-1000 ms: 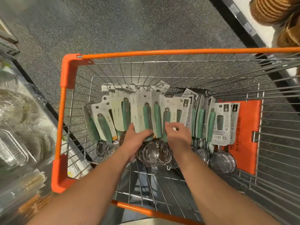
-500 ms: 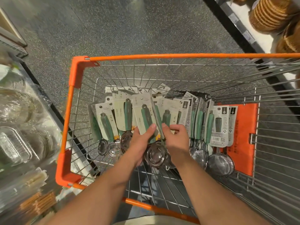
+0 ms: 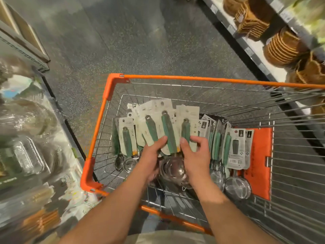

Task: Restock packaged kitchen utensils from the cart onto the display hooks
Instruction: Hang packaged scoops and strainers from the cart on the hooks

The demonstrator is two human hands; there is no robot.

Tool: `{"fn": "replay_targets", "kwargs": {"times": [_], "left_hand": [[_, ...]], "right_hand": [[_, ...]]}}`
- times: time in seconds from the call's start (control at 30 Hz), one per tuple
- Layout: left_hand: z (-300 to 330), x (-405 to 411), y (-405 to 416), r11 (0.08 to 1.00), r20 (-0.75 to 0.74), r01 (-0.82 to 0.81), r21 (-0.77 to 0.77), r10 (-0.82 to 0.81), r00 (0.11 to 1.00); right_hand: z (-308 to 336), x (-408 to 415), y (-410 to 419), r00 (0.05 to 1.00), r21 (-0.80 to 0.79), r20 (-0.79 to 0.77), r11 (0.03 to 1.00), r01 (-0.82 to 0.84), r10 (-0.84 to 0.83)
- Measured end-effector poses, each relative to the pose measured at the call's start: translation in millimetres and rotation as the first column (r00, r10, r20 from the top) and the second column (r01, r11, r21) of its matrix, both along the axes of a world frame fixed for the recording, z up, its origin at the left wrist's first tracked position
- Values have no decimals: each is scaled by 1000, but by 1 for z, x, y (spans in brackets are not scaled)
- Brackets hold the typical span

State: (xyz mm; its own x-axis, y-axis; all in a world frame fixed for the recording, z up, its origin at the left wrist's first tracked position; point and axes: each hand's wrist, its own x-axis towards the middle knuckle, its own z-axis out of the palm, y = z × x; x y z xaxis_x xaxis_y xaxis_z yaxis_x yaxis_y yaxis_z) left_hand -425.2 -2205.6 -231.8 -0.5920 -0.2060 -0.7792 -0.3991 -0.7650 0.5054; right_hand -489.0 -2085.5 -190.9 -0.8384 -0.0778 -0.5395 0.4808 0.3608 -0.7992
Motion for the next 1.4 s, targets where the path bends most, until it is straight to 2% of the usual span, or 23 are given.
{"fn": "replay_targets", "kwargs": {"times": [0.2,0.3,0.47,0.63,0.77,0.9,1.03,1.07,1.27,1.4], "left_hand": [[55,14,-28,996,-84,-15,87,23,996],[79,23,-37,999,-122,-30,16,32,992],[115,48,-46,971,-132,-221,-89,208,969],[155,83,-29,883,-133,-457,-103,443,886],[179,125,-3,744,-106,-626,-236,620,777],[189,175,37,580,-118,-764,-284,769,628],[190,236,84,364,-124,-859,-359,894,430],[190,250,94,331,-128,-869,-368,908,400],[211,353,174,-8,-166,-891,-455,983,76],[241,406,238,-169,-184,-850,-500,979,-87]], "right_hand": [[46,12,-5,997,-14,-66,999,-38,37],[71,13,-10,992,-20,-91,996,-85,83],[112,4,-25,969,-116,-133,968,-224,209],[146,8,-43,894,-246,-162,860,-447,418],[168,17,-41,765,-320,-150,701,-637,627],[184,42,-36,574,-323,-180,504,-801,798],[200,108,-34,353,-346,-215,267,-899,911],[204,124,-33,299,-349,-224,210,-913,928],[232,237,2,-60,-375,-291,-172,-911,955],[246,303,34,-206,-422,-284,-315,-850,936]]}}
